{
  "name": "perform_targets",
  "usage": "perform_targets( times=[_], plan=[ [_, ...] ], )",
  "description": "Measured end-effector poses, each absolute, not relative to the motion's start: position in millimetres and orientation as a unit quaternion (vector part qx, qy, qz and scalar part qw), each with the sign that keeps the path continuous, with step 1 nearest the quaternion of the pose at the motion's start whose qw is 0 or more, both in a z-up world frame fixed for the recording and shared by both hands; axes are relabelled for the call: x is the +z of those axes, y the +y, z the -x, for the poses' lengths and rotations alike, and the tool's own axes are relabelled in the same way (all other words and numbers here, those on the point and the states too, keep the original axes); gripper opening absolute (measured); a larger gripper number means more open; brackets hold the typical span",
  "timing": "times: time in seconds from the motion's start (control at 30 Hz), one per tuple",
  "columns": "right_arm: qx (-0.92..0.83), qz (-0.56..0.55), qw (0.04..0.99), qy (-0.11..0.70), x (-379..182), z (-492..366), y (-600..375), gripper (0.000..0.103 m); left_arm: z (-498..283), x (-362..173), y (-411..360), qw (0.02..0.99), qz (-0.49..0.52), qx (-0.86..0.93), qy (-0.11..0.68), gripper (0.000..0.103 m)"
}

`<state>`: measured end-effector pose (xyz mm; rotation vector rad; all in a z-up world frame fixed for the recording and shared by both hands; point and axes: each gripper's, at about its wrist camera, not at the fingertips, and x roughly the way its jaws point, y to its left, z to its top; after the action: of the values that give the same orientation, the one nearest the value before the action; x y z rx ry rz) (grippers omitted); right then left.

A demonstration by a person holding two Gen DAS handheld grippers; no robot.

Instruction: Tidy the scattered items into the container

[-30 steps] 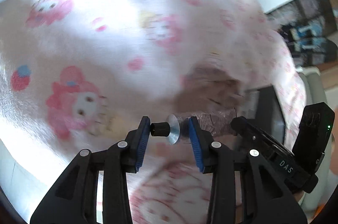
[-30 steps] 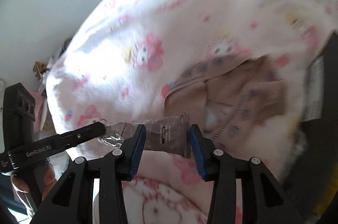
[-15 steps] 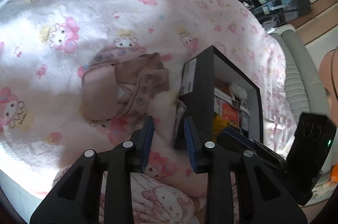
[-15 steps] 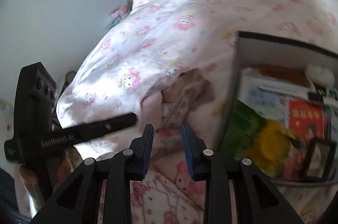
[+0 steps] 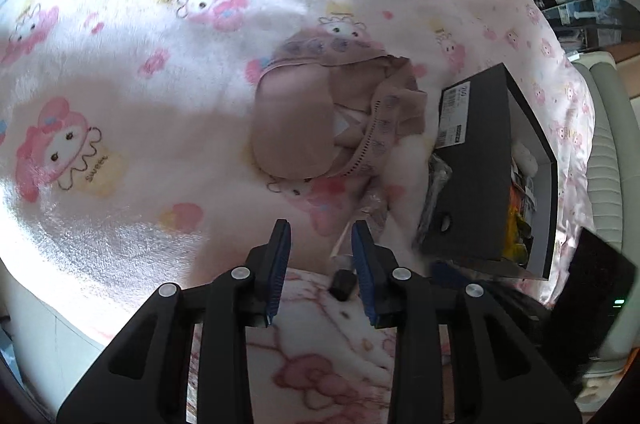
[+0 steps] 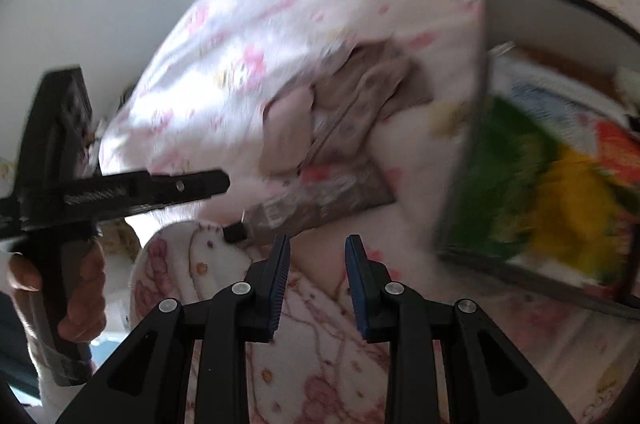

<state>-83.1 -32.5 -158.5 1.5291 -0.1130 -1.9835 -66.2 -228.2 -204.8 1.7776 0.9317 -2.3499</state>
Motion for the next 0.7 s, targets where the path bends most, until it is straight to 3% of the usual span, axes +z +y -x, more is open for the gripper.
perform_targets(
  times=[0.13,0.23,0.47,0.7],
  plan=[
    [-0.712,-0.630,0.311,-0.005,-200.3,93.4,-64.7,0.025,61.2,-207.2,-237.4,0.021,-0.576,-0.757,0.308,0.032],
    [-0.690,-0.648,0.322,-0.018,-215.6,104.1,-79.9,0.025,57.7,-208.6,-249.9,0.022,-0.573,-0.752,0.325,0.032],
    [-0.801,-0.526,0.285,-0.016,-168.7,125.8,-89.6,0.025,55.2,-219.1,-284.1,0.042,-0.553,-0.748,0.364,0.032],
    [-0.785,-0.562,0.259,0.032,-189.4,124.1,-94.6,0.026,72.3,-248.1,-283.9,0.006,-0.588,-0.722,0.364,0.037]
  ],
)
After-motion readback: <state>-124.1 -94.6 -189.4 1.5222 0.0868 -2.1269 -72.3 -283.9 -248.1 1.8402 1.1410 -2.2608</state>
